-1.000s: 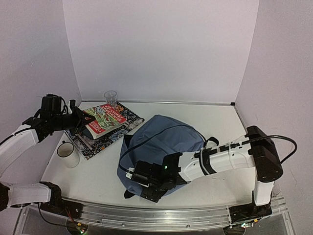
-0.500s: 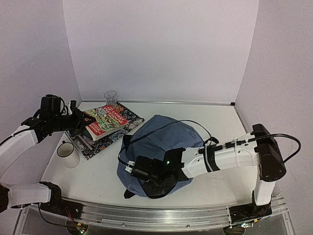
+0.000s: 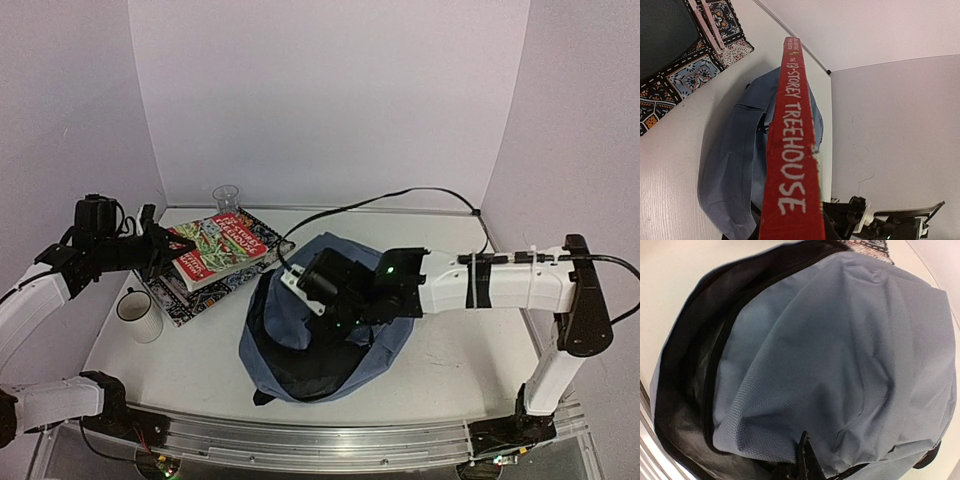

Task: Pack the student bag
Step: Open the largest pocket of the student bag.

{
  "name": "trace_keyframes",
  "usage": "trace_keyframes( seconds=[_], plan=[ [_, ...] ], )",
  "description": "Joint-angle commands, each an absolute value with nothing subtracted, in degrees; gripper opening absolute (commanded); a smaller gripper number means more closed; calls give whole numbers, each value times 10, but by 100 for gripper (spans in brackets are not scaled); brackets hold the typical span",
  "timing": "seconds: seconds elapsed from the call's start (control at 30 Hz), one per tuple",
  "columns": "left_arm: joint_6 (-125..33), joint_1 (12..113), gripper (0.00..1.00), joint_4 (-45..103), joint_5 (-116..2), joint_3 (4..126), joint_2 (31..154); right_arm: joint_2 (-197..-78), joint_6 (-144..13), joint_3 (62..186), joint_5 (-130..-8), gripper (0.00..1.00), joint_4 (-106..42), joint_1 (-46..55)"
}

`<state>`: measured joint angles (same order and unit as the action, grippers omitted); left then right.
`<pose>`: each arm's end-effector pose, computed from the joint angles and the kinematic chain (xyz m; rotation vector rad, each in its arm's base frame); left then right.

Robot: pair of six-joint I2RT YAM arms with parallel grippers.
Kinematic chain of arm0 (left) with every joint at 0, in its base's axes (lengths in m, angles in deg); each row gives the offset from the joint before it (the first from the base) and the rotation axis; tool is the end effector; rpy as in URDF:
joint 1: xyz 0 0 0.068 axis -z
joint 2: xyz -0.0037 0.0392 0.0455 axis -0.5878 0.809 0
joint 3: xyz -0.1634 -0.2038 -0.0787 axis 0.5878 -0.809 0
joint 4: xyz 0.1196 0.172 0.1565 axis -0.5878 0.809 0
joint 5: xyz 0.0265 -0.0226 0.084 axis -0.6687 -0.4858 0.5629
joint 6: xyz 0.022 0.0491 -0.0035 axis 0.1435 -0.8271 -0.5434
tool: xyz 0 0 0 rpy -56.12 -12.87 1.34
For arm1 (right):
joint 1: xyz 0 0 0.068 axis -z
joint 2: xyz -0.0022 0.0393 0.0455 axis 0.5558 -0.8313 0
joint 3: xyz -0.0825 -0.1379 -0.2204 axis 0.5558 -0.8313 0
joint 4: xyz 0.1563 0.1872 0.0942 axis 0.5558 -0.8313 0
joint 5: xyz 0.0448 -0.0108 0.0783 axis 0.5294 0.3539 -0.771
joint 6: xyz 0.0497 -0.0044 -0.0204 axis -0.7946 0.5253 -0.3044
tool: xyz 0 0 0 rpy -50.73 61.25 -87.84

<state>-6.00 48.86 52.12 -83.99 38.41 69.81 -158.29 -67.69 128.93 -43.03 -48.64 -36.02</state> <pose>0.1913 -0.0646 0.3053 -0.3299 2.2041 -1.2897 0.1515 0.3789 0.2724 -0.9801 2.0044 0.4004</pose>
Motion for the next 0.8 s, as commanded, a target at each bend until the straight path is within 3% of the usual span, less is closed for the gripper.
trace_keyframes(
  seconds=[0.0, 0.33, 0.77],
  plan=[
    [-35, 491, 0, 485, -876, 371, 656, -1505, -736, 1276, -481, 0, -420, -303],
    [7, 491, 0, 490, -934, 317, 611, -1433, -821, 1245, -486, 0, -300, -243],
    [100, 506, 0, 490, -962, 248, 539, -1457, -907, 1260, -453, 0, -234, -227]
  ],
)
